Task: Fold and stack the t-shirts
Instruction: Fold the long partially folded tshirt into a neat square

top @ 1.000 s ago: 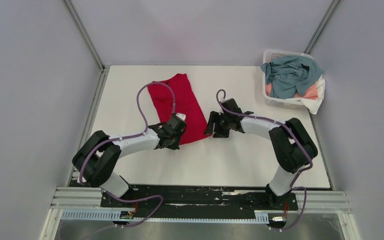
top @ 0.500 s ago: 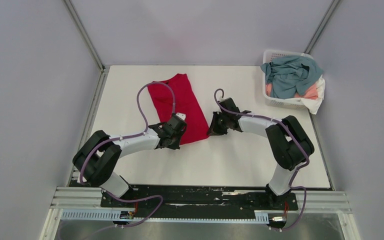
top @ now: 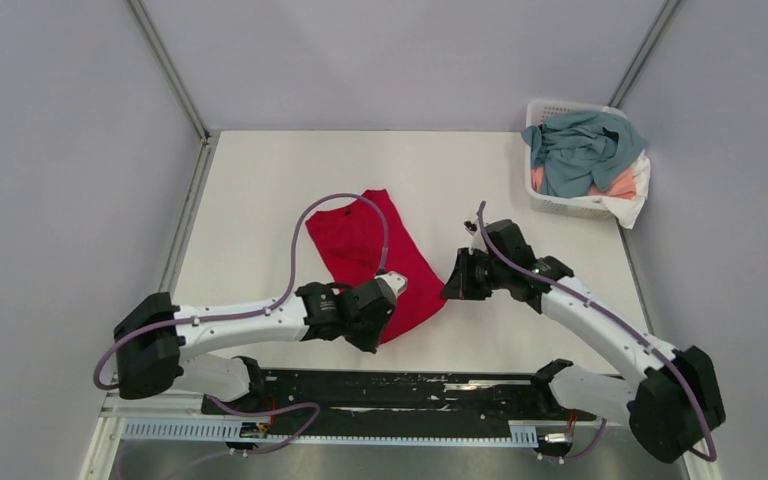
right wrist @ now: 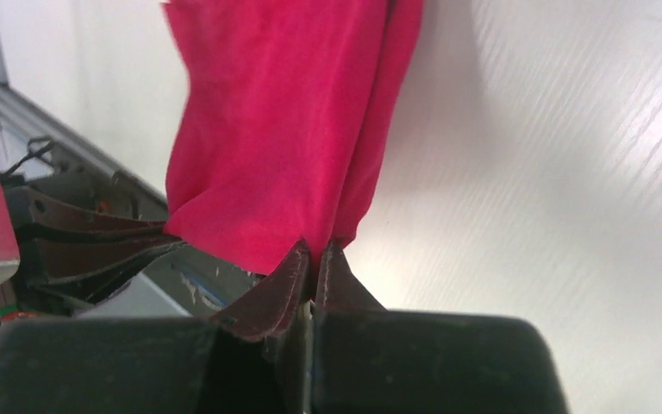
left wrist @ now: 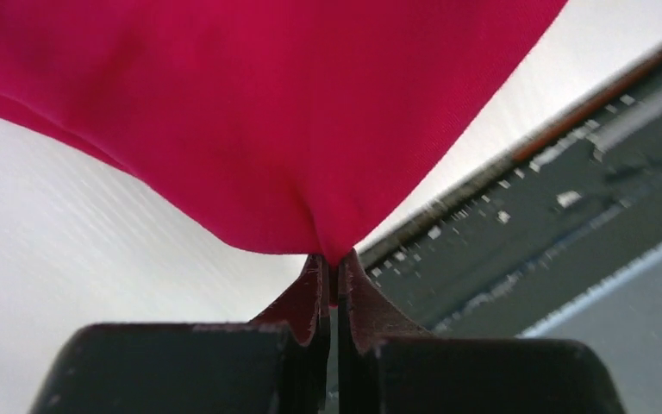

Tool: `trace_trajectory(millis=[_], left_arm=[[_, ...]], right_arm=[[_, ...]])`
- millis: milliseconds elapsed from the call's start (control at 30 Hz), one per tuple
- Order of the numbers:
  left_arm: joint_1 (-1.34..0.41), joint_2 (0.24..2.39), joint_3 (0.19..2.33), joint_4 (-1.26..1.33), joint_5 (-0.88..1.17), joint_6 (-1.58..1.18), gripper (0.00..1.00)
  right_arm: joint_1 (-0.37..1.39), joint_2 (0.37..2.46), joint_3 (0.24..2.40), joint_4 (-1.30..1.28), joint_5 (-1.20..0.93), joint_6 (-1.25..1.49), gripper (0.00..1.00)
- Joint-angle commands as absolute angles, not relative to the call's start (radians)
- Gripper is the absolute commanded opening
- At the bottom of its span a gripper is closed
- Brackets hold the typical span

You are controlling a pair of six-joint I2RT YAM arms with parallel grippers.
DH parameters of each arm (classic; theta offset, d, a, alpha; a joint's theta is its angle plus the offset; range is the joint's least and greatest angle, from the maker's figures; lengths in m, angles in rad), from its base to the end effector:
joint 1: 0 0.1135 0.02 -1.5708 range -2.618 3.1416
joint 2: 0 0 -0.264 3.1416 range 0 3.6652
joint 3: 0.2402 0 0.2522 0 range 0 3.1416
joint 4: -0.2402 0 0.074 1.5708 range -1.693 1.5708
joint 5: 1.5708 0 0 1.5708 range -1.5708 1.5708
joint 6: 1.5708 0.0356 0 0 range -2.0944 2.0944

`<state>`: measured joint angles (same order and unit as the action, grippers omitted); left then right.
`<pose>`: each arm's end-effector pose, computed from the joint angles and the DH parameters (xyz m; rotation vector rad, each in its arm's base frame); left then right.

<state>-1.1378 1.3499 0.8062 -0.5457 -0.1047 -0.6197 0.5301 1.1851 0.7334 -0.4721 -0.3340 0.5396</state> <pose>0.1097 -0.2285 0.1987 0.6640 2.6423 -0.4238 0.1944 0.1274 0.2193 -0.1360 2.6292 0.8304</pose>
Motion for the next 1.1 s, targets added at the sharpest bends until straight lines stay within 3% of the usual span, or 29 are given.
trace_trajectory(millis=[0,167,367,800,1067], left_arm=[[-1.213,1.235,0.882,-0.695,-0.079,-0.697,0.00],[-1.235,1.141,0.902,-0.701,-0.065,-0.707,0.00],[-1.214,1.087,0.980,-0.744,-0.206,-0.688,0.00],[-0.826,1.137,1.090,-0.745,-0.183,-0.595,0.00],[-0.663,1.289,1.162,-0.749,-0.150,-0.533,0.00]], right_arm=[[0.536,1.010,0.750,-0.651,-0.386,0.480,0.00],[0.535,0.921,0.815,-0.663,-0.385,0.498,0.00],[0.535,1.026,0.954,-0.628,-0.251,0.562,0.00],[0.531,1.428,1.298,-0.547,-0.163,0.503,0.00],[0.497,1.631,1.449,-0.538,-0.176,0.458,0.00]])
